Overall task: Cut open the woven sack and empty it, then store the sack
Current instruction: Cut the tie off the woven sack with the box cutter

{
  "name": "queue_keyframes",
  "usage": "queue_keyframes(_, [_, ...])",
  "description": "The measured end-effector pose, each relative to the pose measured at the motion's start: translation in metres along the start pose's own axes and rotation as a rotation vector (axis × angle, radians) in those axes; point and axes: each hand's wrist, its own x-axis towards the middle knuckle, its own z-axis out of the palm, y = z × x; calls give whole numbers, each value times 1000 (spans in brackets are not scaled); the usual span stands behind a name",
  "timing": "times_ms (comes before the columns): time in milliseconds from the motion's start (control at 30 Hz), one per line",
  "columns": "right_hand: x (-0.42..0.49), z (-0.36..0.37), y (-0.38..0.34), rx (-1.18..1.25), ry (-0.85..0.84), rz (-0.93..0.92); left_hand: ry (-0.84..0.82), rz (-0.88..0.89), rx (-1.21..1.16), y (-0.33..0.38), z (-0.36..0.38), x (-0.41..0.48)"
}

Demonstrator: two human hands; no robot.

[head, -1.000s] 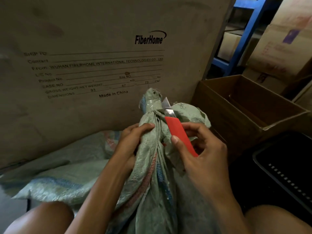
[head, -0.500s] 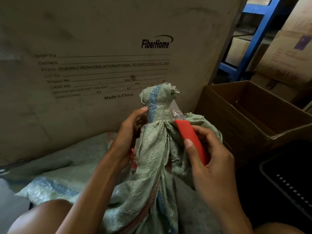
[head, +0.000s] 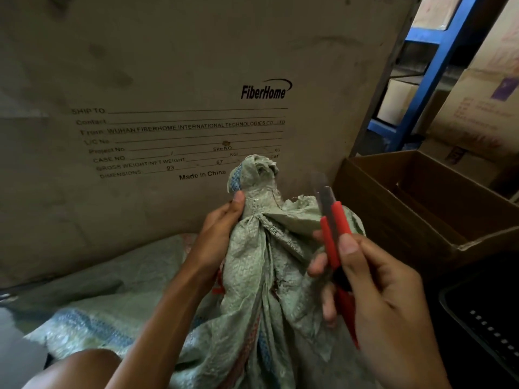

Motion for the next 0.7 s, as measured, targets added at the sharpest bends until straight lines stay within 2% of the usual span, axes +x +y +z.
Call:
queue_keyframes(200, [-10,14,-11,24,-23,-26,47,-3,-148,-6,10,-2])
queue_keyframes(367, [-10,30,5,12,-74,18,-39,-51,-304,-9,13,-3])
queue_keyframes(533, [-7,29,17,-104,-90,6,-70,-12,-269,-4,9,-5])
queue_keyframes(700, [-9,29,23,-300,-62,-98,-30,-21,-187,-2,3,0])
